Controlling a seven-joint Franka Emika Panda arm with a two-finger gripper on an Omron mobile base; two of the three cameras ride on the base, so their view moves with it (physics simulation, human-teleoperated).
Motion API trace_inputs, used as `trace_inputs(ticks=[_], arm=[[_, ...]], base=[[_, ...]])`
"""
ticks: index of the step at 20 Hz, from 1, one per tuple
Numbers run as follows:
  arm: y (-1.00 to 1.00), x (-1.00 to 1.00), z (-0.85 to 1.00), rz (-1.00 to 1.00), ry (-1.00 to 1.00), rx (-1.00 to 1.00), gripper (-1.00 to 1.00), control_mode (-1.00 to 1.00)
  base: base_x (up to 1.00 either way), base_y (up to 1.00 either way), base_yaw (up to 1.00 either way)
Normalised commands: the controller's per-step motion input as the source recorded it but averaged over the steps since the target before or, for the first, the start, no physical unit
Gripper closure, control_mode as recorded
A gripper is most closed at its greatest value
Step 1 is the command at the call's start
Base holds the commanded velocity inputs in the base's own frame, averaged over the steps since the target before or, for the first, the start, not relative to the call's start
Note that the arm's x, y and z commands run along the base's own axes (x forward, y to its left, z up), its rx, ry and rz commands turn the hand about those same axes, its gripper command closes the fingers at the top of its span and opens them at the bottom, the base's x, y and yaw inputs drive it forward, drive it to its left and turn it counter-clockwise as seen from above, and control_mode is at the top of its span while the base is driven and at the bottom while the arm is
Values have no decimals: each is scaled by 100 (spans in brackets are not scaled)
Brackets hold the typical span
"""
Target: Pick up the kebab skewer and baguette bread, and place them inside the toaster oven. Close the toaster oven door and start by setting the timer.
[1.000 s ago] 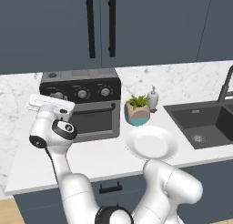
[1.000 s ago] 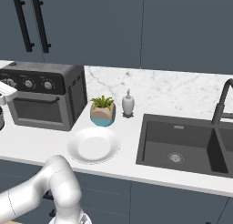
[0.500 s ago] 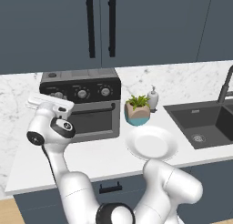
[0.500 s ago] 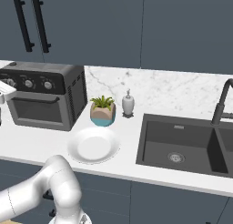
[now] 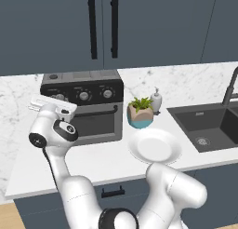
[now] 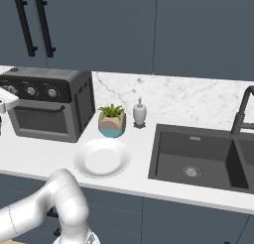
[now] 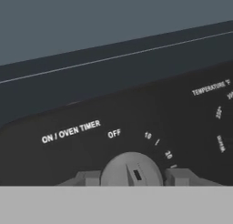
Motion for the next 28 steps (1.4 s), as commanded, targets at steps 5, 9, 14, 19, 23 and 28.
trace_inputs(ticks=[5,9,14,19,23,28], arm=[[37,-4,-8,-25,-14,51,100,-100],[36,0,-4,-27,-12,51,100,-100],[27,0,-4,-29,-11,52,100,-100],[22,0,-8,-33,-11,55,100,-100],[25,0,-7,-36,-12,55,100,-100],[37,0,-1,-41,-13,55,100,-100]], base=[[0,0,0],[0,0,0],[0,0,0],[0,0,0],[0,0,0],[0,0,0]])
